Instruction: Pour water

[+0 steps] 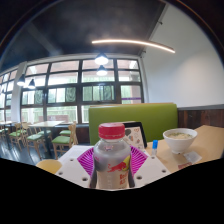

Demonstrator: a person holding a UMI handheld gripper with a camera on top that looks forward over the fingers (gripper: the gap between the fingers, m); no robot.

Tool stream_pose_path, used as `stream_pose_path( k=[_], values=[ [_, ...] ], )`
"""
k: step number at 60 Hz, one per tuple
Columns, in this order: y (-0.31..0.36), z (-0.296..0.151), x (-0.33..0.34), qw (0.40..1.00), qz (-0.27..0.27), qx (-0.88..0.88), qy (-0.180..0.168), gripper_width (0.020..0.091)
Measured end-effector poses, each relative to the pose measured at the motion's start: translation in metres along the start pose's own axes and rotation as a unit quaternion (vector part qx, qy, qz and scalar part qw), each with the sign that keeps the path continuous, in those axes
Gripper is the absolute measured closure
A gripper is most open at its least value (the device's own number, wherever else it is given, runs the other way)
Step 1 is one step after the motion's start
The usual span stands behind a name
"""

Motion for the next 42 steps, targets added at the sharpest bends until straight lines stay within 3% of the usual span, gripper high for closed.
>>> stream_pose_path(
  k=[10, 15, 23, 31, 35, 37, 42],
  values=[
    [-0.007, 0.003, 0.014, 1.0, -0.012, -0.007, 0.018, 0.0648],
    [0.002, 0.01, 0.006, 0.999, -0.03, 0.012, -0.002, 0.0653],
    [-0.005, 0.005, 0.01, 1.0, -0.027, 0.006, 0.005, 0.0641],
    [-0.01, 0.002, 0.014, 0.999, -0.031, 0.015, 0.026, 0.0529],
    [-0.013, 0.005, 0.015, 0.998, -0.029, 0.025, 0.045, 0.0277],
    [-0.017, -0.003, 0.021, 0.998, -0.027, 0.023, 0.042, 0.0253],
    [-0.022, -0.016, 0.035, 0.999, -0.019, 0.021, 0.038, 0.0272]
  ],
)
Point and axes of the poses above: the point between the fingertips, and its own axes, seen from behind it with the camera up: y to the left, z down, x backward, against the way the camera looks, the point moved 8 cm from there along x, backward, against the way the camera looks, and after that the axes turned 13 degrees about -y, right-handed, at the moved point
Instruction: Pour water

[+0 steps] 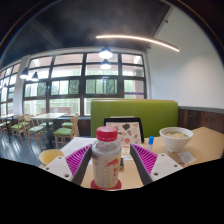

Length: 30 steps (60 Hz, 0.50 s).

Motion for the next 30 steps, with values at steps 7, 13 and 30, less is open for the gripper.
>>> stream_pose_path(
  k=[7, 13, 30],
  values=[
    [-0.009, -0.022, 0.041, 1.0, -0.012, -0.001, 0.0, 0.0272],
    [-0.006, -0.048, 0.093, 1.0, -0.019, -0.004, -0.006, 0.0272],
    [0.006, -0.101, 0.24, 0.996, -0.057, -0.062, -0.01, 0.0277]
  ],
)
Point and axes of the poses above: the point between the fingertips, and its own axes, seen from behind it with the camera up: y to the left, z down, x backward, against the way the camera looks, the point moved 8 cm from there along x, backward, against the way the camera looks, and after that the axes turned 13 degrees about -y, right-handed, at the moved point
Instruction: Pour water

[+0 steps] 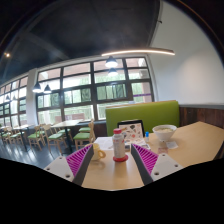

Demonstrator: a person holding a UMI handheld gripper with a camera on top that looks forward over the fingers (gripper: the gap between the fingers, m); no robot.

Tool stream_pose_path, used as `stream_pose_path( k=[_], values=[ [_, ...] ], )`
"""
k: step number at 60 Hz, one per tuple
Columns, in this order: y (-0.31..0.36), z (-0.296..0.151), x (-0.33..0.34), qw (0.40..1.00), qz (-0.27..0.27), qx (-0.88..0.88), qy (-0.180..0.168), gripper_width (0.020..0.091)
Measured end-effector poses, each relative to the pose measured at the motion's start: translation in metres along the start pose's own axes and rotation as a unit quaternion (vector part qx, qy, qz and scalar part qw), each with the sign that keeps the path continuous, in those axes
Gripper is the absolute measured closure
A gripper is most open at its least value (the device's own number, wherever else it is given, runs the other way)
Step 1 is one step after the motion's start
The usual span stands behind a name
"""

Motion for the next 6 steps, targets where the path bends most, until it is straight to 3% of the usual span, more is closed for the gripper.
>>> stream_pose_path(
  k=[6],
  values=[
    [0.007, -0.009, 0.038, 1.0, -0.01, 0.001, -0.009, 0.0279]
  ],
)
Point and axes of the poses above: the point between the fingertips, and its own axes, seen from behind it with the camera up: y to the left, z down, x backward, against the way the camera looks, the point moved 8 cm from there along x, backward, against the way the camera looks, and after that the axes turned 13 degrees about -y, right-handed, at the moved point
